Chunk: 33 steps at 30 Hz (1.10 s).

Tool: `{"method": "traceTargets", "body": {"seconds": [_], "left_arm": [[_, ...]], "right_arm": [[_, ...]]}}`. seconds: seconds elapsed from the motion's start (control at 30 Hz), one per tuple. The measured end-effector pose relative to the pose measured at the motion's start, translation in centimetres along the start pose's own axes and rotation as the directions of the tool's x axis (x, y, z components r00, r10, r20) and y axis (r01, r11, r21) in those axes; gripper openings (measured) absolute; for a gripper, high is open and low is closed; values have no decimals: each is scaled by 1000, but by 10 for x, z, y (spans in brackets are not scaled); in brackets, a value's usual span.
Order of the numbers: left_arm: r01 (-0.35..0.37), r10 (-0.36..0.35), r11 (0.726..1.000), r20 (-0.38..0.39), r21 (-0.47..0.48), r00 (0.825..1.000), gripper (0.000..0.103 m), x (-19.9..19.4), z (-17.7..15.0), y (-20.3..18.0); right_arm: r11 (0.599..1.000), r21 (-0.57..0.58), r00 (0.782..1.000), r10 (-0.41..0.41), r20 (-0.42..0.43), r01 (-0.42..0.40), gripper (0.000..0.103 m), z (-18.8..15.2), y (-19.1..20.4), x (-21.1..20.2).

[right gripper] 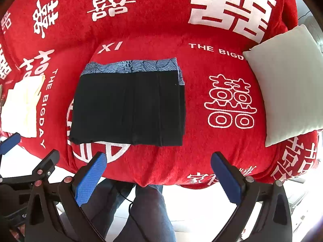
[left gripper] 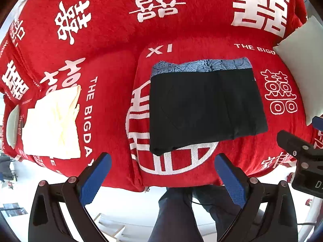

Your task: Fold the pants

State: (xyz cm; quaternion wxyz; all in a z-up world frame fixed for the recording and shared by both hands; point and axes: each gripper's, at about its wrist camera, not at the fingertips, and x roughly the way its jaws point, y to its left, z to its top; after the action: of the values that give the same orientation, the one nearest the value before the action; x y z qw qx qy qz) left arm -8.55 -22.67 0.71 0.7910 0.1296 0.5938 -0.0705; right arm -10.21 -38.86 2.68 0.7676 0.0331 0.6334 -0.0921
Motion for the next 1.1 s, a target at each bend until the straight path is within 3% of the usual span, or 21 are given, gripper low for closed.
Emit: {"method": "traceTargets", "body": {"seconds": [1.1], "left_arm": [[0,-1,1000,8,9,1000,103,-6,-1,-7]], "right_arm": [[1000,-11,1000,11,13,-11,103,-1,0,-4]]}}
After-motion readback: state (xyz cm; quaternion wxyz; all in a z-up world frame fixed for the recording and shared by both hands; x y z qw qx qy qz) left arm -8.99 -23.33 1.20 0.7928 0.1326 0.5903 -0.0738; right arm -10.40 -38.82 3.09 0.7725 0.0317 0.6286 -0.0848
